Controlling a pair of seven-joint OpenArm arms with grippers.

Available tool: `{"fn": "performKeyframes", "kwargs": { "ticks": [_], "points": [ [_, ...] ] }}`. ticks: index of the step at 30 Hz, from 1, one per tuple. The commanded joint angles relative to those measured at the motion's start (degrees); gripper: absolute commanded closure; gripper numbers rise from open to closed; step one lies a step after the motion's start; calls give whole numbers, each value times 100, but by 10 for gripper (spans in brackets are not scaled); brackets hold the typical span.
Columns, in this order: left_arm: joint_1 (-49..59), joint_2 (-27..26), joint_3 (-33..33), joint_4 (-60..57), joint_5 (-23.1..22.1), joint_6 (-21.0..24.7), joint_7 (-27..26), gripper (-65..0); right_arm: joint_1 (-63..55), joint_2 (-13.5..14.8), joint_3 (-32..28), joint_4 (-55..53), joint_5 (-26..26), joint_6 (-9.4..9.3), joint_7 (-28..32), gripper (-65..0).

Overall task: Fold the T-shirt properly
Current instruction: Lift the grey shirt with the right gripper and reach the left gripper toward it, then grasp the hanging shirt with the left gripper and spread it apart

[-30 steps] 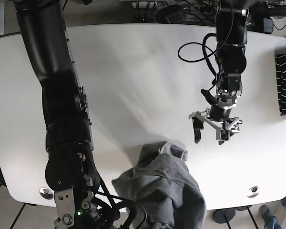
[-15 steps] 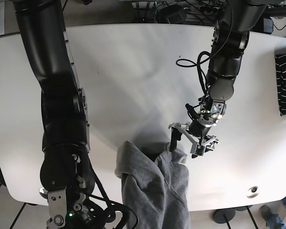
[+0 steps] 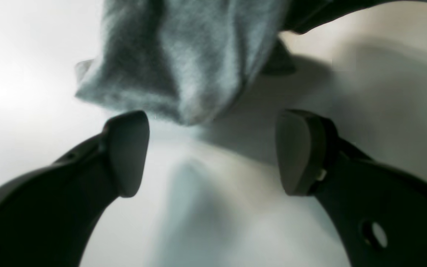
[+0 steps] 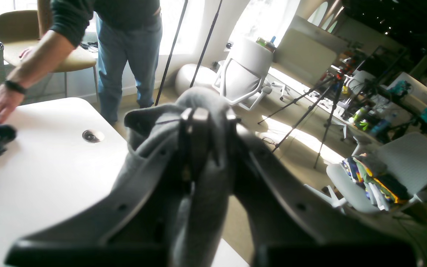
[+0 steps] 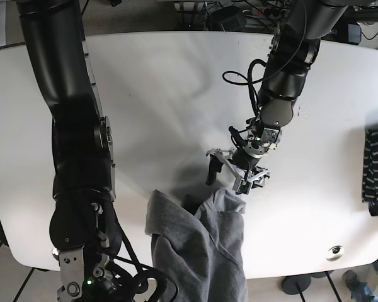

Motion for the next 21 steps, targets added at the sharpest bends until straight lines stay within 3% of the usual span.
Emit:
{"fn": "performKeyframes", "kwargs": {
  "ticks": [1,8,10,12,16,18,21],
  "points": [
    [-404,222,-11,-274,-46,-19,-171,-499,276,-37,26,123,51,-31,231,-19],
    [-1055,592,-11,-1356,-46,7,-189,-499,276,-37,26,193,51,-31,231,-19],
    [-1116,618,-11,-1567,-46,69,-426,-496,276,-28,26,193,51,-31,231,-19],
    [-1116,600,-11,-1742,-37,456,-751,-390,276,-19,26,193,51,-31,231,-19],
    [-1231,433,-11,-1936,-37,500,-787,-79,276,-19,237,193,51,-31,231,-19],
    [-1231,302,-20,-1901,-63,500,-787,-21,259,-19,404,193,51,-31,231,-19],
    [-1204,117,-46,-1531,-81,500,-778,-15,241,-19,615,176,51,-31,231,-19]
  ]
}}
